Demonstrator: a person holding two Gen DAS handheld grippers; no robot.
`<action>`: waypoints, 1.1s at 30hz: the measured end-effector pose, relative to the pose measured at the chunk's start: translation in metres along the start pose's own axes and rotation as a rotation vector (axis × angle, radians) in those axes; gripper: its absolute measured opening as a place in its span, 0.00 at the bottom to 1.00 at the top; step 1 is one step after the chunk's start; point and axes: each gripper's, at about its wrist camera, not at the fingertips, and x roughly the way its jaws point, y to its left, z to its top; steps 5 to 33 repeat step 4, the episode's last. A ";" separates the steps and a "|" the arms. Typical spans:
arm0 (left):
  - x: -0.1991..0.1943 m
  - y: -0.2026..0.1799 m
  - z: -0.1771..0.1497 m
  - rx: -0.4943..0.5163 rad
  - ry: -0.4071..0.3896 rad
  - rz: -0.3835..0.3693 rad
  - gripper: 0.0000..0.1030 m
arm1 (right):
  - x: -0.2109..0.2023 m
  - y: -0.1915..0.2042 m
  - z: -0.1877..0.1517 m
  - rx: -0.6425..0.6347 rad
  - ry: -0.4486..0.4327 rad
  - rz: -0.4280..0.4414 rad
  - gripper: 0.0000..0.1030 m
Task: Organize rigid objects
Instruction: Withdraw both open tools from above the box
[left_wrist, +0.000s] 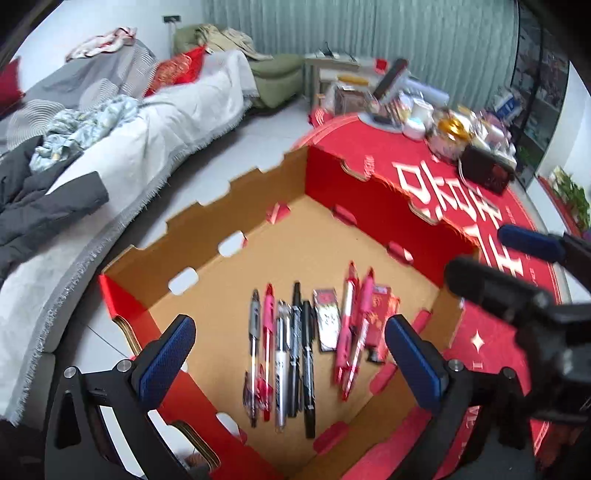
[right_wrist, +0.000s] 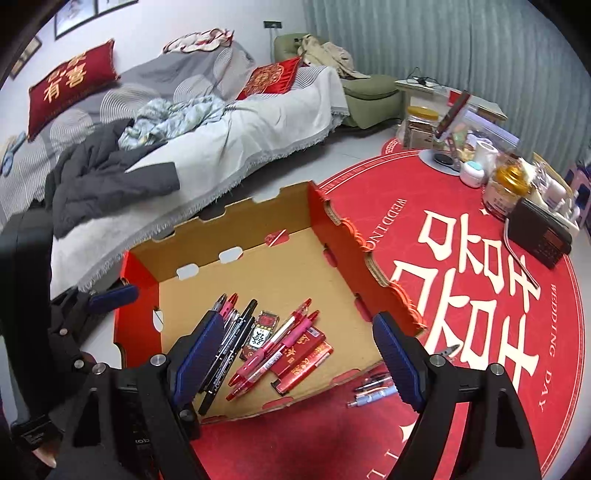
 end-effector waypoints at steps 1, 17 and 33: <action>0.001 -0.002 0.000 0.010 0.001 0.014 0.99 | -0.002 -0.001 0.001 -0.001 -0.002 -0.004 0.82; 0.001 -0.005 0.000 0.007 0.007 0.017 0.99 | -0.007 -0.004 0.001 0.001 -0.009 -0.011 0.82; 0.001 -0.005 0.000 0.007 0.007 0.017 0.99 | -0.007 -0.004 0.001 0.001 -0.009 -0.011 0.82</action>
